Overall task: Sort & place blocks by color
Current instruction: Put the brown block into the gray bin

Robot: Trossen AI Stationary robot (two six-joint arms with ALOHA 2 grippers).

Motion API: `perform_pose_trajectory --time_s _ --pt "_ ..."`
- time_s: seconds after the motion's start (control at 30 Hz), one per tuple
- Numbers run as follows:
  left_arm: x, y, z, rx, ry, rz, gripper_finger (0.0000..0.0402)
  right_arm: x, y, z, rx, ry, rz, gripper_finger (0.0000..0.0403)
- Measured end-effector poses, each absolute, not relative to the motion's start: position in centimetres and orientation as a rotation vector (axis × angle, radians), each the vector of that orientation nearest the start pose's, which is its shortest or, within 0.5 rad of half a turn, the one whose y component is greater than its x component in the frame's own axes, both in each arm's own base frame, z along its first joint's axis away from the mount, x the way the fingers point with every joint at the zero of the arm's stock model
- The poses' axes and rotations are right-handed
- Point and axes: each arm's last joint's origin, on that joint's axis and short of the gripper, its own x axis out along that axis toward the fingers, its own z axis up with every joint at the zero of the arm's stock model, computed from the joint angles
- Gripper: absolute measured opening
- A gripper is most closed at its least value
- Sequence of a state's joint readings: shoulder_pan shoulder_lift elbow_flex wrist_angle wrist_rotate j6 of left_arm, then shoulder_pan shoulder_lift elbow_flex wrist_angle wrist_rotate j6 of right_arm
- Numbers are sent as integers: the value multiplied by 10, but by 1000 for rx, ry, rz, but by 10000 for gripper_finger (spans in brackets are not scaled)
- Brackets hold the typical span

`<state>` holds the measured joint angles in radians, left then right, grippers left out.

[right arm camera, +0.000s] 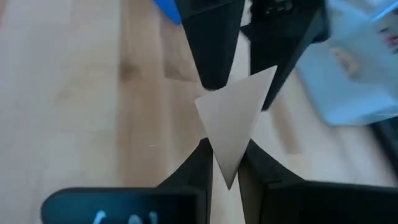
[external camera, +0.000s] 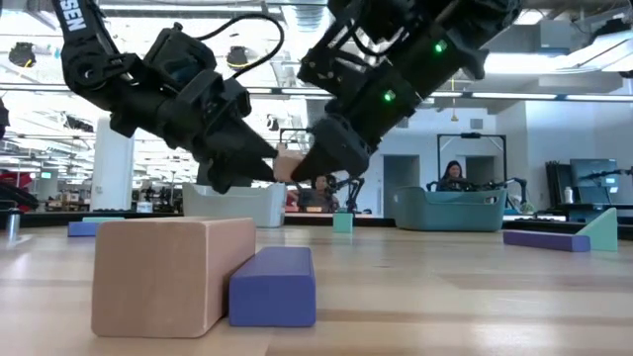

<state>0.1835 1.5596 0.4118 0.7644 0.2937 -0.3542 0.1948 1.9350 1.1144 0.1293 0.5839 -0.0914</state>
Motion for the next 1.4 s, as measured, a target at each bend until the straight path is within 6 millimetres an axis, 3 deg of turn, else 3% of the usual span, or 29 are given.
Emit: perform_pose_trajectory --time_s 0.43,0.57,0.73,0.93,1.13,1.4 --pt "270 42 149 -567 311 -73 240 401 60 171 -485 635 -421 61" --pt "274 44 153 -541 290 -43 201 403 62 175 -488 623 -432 62" --pt "273 49 153 -536 294 -37 107 401 61 173 -505 643 -436 62" --pt "270 61 154 -505 288 -35 105 398 66 176 -529 639 -498 62" --pt "260 93 159 -457 299 142 105 377 70 202 -503 672 -586 62" --pt "250 150 182 -163 511 701 105 347 59 218 -362 753 -698 62"
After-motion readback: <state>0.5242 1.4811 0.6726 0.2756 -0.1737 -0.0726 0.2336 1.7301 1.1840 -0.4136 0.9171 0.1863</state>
